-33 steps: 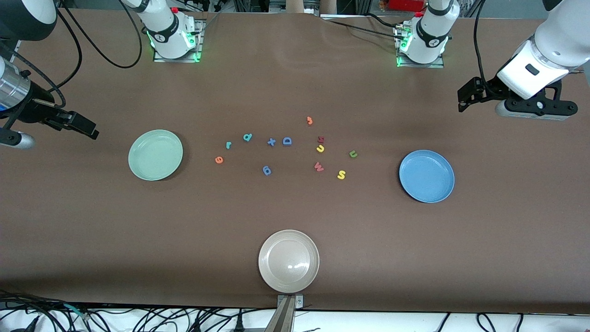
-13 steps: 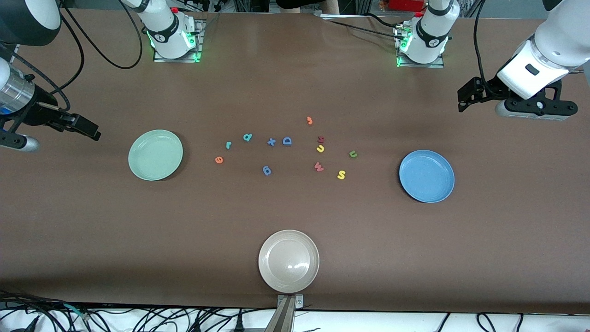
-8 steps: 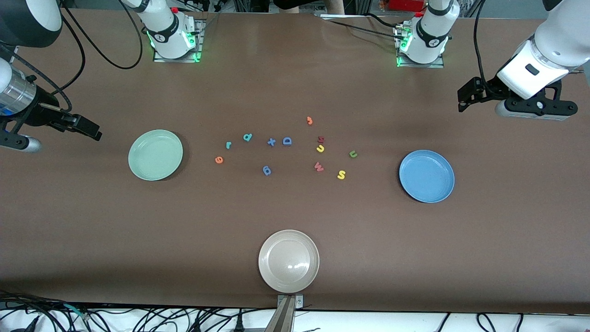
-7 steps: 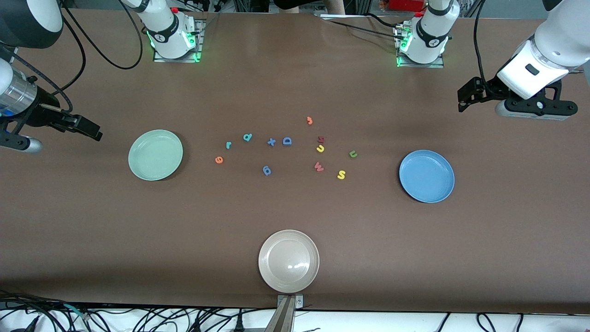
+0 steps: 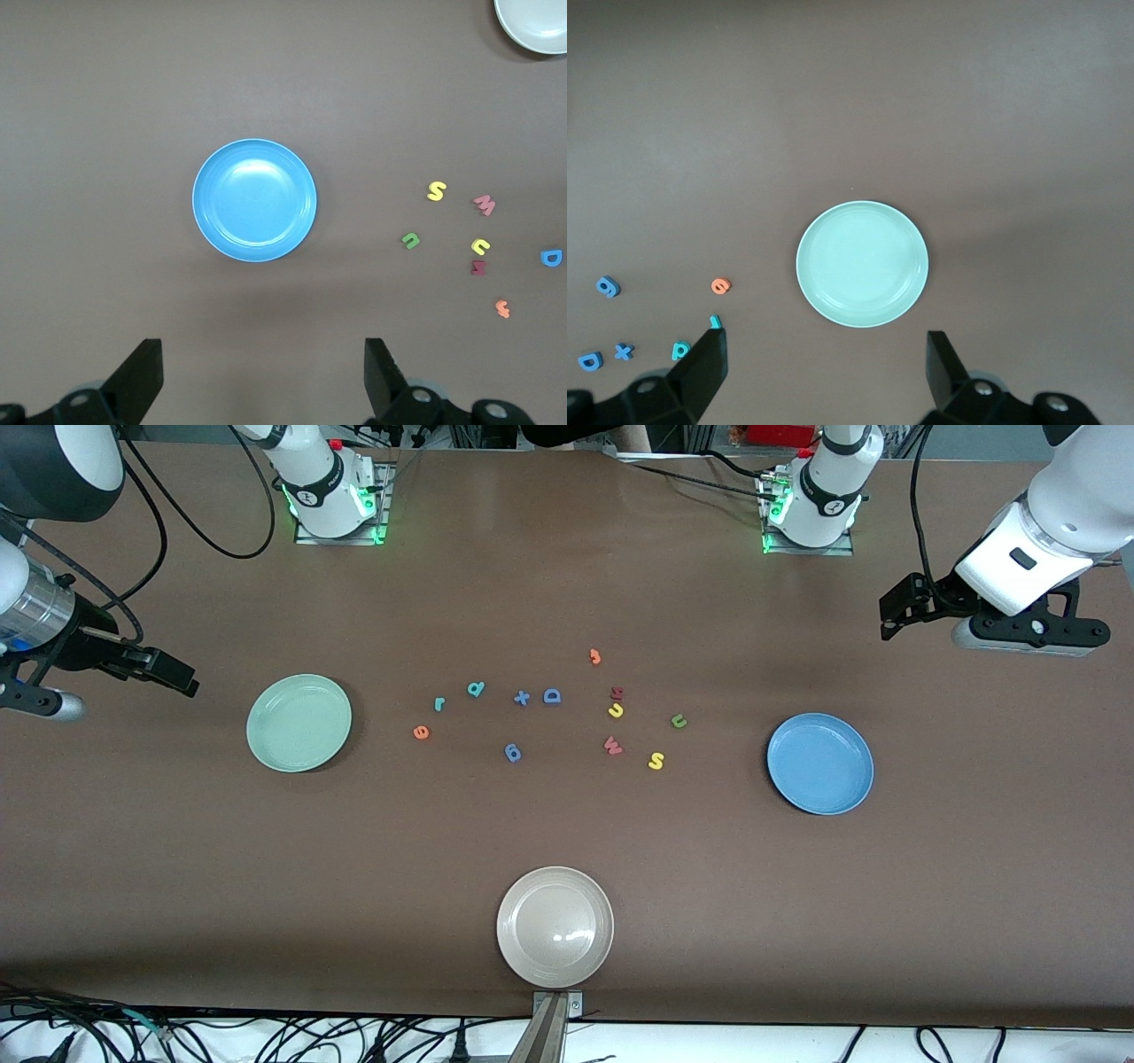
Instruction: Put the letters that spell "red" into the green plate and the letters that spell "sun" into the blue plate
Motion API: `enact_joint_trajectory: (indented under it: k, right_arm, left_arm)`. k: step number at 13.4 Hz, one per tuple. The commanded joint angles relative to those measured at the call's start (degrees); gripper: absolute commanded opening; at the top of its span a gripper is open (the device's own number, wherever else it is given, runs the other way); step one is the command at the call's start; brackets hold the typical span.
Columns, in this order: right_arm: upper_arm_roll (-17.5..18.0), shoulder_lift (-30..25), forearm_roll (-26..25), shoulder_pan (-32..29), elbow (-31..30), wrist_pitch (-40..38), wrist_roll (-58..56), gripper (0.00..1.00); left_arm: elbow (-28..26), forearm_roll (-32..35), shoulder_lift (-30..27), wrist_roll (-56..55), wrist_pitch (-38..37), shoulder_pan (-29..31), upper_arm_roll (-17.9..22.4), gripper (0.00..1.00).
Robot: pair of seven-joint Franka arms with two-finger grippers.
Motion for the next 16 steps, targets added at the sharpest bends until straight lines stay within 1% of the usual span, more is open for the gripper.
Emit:
enact_joint_trajectory:
  k: [1,8,16]
  right_arm:
    - [0.25,0.01,-0.94,0.39,0.63,-0.82,0.57,0.99]
    - [0.16,0.80,-0.94,1.71,0.63,-0.47,2.32,0.99]
    - [0.07,0.71,-0.94,1.71,0.63,-0.73,2.32,0.99]
  left_arm:
    - [1.66,-1.20,0.88,-0.48,-0.56,-0.14,-0.03,1.00]
    - [1.66,-1.20,0.88,-0.48,-0.56,-0.14,0.06,1.00]
    - [1.66,-1.20,0.88,-0.48,-0.56,-0.14,0.06,1.00]
